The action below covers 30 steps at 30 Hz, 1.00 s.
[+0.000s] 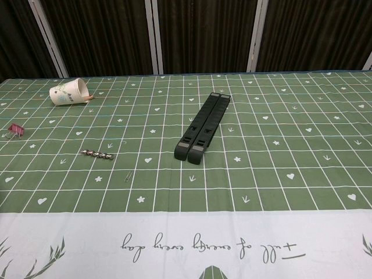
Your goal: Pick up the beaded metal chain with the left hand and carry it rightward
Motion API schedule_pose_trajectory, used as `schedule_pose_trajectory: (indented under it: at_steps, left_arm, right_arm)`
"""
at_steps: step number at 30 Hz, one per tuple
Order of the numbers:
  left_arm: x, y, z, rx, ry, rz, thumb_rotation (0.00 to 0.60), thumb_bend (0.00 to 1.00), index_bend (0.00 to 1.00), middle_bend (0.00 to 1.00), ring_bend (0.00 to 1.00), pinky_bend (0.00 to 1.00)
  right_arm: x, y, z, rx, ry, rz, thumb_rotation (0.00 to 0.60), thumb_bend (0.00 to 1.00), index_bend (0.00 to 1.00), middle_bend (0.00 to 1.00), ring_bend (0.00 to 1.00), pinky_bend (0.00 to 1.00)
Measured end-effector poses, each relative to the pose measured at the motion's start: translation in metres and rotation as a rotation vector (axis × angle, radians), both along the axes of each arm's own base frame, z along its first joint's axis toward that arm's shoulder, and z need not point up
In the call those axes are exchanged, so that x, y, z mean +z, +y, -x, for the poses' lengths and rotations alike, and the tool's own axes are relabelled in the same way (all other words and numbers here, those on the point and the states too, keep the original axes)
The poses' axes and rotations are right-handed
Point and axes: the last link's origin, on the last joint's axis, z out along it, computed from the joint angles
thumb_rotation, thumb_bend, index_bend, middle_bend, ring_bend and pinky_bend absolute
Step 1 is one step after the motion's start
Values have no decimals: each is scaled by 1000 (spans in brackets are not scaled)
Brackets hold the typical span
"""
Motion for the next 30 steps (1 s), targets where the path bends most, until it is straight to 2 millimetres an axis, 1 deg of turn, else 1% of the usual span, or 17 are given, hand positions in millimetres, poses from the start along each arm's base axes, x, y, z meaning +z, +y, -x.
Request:
schedule_pose_trajectory:
  at_steps: [12, 15, 17, 19, 21, 22, 24, 26, 30]
  left_arm:
    - [-4, 2, 2, 28, -6, 27, 600, 115, 0, 0, 0, 0]
    - [-8, 9, 1, 37, -4, 44, 600, 129, 0, 0, 0, 0]
    - [-11, 18, -1, 35, 0, 47, 600, 149, 3, 0, 0, 0]
    - [-14, 27, 0, 38, 9, 48, 600, 188, 39, 0, 0, 0]
    - [-17, 34, 1, 41, 16, 53, 600, 233, 126, 0, 0, 0]
    - [-19, 38, 1, 43, 20, 57, 600, 245, 157, 0, 0, 0]
    - [-23, 49, 2, 49, 32, 65, 600, 279, 252, 0, 0, 0]
    - [-29, 60, 3, 53, 47, 71, 600, 297, 319, 0, 0, 0]
    - [-42, 79, 1, 38, 88, 81, 600, 310, 385, 0, 0, 0]
  right_arm:
    - [-1, 1, -1, -1, -2, -5, 600, 17, 0, 0, 0, 0]
    - [-2, 0, -1, -4, -3, -8, 600, 17, 0, 0, 0, 0]
    - [-2, 0, -1, -6, -4, -9, 600, 18, 0, 0, 0, 0]
    - [-2, 0, -1, -7, -7, -10, 600, 17, 0, 0, 0, 0]
    - [-2, 0, -1, -6, -9, -10, 600, 16, 0, 0, 0, 0]
    - [-2, 0, -1, -6, -10, -11, 600, 17, 0, 0, 0, 0]
    - [-1, 1, -1, -7, -12, -11, 600, 17, 0, 0, 0, 0]
    - [-1, 1, -1, -7, -12, -12, 600, 16, 0, 0, 0, 0]
    - [-1, 1, 0, -11, -15, -12, 600, 16, 0, 0, 0, 0]
